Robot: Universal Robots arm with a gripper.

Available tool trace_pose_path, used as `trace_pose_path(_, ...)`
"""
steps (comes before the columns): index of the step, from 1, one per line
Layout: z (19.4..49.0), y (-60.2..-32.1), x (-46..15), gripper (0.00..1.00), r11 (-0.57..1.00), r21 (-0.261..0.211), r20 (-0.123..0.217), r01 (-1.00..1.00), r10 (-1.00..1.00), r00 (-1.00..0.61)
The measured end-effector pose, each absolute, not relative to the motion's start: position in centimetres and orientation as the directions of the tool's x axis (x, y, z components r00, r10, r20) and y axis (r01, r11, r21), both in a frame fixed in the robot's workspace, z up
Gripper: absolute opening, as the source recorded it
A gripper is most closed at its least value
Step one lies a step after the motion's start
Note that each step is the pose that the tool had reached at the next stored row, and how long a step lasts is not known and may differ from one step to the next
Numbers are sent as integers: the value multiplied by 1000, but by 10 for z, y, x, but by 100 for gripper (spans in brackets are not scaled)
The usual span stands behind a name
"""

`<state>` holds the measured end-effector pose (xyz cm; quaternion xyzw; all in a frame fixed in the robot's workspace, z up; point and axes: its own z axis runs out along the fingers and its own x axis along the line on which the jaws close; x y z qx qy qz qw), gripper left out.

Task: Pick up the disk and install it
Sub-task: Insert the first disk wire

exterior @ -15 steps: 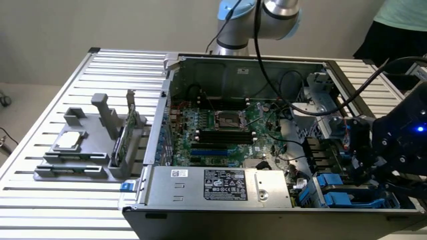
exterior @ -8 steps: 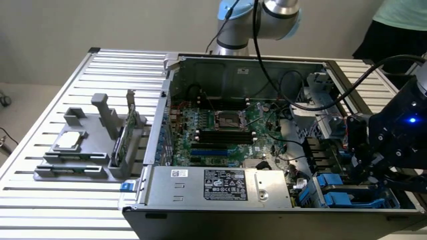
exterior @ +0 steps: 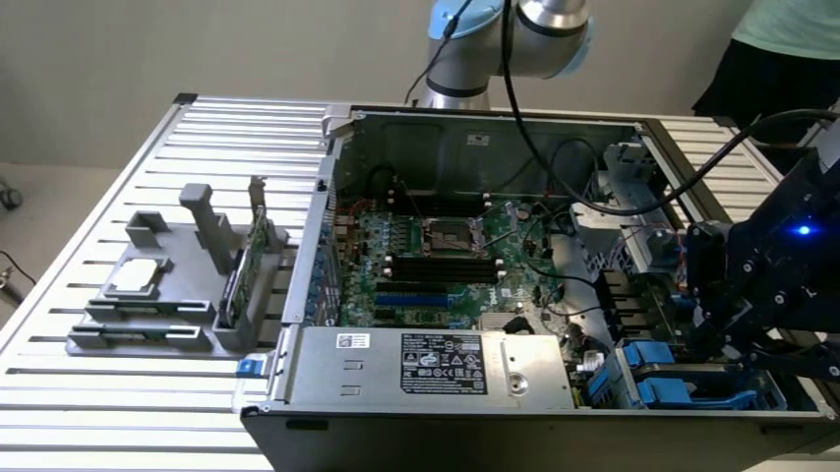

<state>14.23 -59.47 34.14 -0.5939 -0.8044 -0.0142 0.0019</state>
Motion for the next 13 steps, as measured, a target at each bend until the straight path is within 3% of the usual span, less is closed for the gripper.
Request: trace_pose_path(13,341,-588,151,18,232,19,12,973,973,-232)
